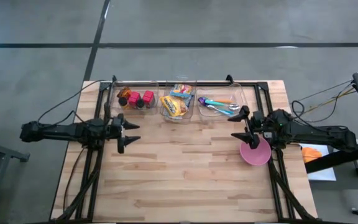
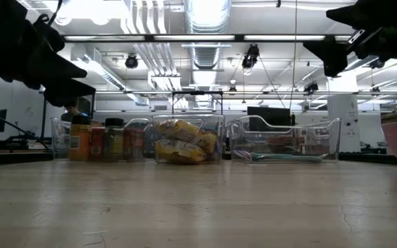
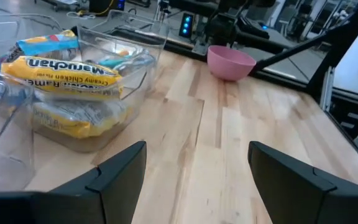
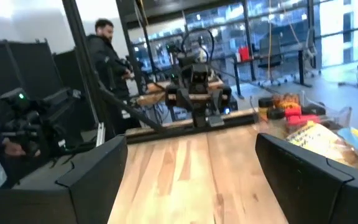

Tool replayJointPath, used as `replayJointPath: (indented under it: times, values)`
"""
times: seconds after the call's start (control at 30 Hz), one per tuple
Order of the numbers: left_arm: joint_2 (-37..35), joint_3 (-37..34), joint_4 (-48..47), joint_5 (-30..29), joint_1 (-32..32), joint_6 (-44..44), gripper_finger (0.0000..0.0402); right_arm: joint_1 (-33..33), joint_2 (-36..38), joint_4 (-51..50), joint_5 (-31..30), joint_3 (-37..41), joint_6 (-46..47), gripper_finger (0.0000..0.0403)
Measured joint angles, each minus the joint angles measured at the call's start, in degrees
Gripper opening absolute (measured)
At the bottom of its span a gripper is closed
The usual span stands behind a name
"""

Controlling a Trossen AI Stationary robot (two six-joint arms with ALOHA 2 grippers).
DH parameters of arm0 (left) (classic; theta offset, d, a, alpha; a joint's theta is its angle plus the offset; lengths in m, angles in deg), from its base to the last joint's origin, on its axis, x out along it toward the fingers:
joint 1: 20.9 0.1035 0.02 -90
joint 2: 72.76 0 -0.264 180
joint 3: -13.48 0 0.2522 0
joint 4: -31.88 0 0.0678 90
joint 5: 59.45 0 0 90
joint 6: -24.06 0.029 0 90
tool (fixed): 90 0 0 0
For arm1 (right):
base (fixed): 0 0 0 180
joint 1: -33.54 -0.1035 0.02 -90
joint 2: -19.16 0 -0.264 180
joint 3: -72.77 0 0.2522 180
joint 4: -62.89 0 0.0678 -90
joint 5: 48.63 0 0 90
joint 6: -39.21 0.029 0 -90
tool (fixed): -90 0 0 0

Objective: Pick & Place Food Item
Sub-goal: Return to Home Position

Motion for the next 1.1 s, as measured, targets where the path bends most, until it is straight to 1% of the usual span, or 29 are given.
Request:
replayJointPath:
  times: [0.23,0.4,0.8,0.97,1.1]
  values:
    - [0.0,-2.8,2.6,0.0,-0.6,0.7,0.029,0.0,0.1,13.2,0.2,6.2,0.1,0.0351]
    - [0.0,-4.6,7.3,0.0,-1.3,1.0,0.029,0.0,0.0,12.6,1.8,6.4,0.3,0.0351]
    - [0.0,-4.8,7.5,0.0,-1.3,2.2,0.029,0.0,-0.1,10.0,2.6,6.4,-0.8,0.0351]
    - [0.0,-4.8,7.4,0.0,-1.2,-0.7,0.029,0.0,-0.2,9.0,2.6,6.4,-0.8,0.0351]
    - [0.0,-4.8,7.4,0.0,-1.2,-0.8,0.029,0.0,-0.3,9.3,2.6,6.4,-0.8,0.0351]
